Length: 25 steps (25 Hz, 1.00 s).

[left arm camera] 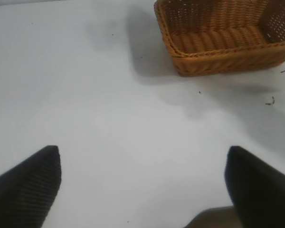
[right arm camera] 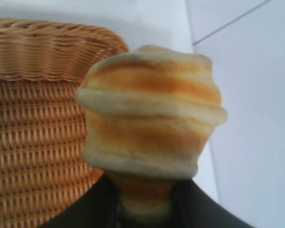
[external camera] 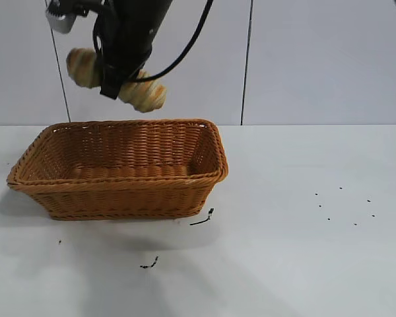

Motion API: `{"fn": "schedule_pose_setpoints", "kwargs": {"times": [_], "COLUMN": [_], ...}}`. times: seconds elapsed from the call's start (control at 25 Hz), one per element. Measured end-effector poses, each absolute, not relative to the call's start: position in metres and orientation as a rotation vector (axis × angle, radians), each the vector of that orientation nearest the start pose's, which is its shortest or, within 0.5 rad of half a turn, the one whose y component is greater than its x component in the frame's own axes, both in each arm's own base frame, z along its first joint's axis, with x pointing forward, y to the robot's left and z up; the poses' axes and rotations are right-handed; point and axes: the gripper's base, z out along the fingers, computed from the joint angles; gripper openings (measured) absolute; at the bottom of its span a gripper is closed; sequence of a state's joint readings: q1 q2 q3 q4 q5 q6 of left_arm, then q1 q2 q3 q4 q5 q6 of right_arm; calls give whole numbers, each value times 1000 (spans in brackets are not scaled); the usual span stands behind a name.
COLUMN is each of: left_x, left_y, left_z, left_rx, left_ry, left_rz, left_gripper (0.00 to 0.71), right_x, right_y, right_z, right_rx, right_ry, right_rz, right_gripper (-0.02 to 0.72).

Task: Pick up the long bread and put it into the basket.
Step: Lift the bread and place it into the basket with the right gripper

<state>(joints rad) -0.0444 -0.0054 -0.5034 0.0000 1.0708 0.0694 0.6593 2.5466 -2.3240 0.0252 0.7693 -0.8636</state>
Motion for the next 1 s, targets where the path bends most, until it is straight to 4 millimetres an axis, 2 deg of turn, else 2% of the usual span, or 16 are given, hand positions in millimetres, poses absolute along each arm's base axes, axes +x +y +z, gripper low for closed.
{"fn": "schedule_pose_setpoints", "kwargs": {"times": [0.16,0.32,0.44,0.56,0.64,0.72,0.84,1.0], "left_x": [-7,-7,-7,-7,-7,-7,-7,-7], "left_y": [0,0,0,0,0,0,0,0], "left_z": [277,277,277,277,277,277,277,277], "left_rx": [116,116,116,116,116,116,116,116], "left_ry": [2042,2042,2042,2042,2042,2042,2042,2042], "left_rz": [16,16,16,16,16,16,16,16], "left_gripper": [696,696,696,696,696,696,696,696], "right_x": [445,444,444,444,444,444,445,448], "right_y": [348,349,349,349,350,350,349,342], "right_z": [147,143,143,143,144,144,146,169], "right_rx": [-1711,-1705,-1699,-1697,-1695,-1684,-1662,-1589], "right_ry": [1827,1839,1842,1842,1841,1841,1851,1864], "right_rz": [-41,-17,-5,-4,-3,8,33,89], "right_gripper": [135,152,261,474,560,596,610,610]}}
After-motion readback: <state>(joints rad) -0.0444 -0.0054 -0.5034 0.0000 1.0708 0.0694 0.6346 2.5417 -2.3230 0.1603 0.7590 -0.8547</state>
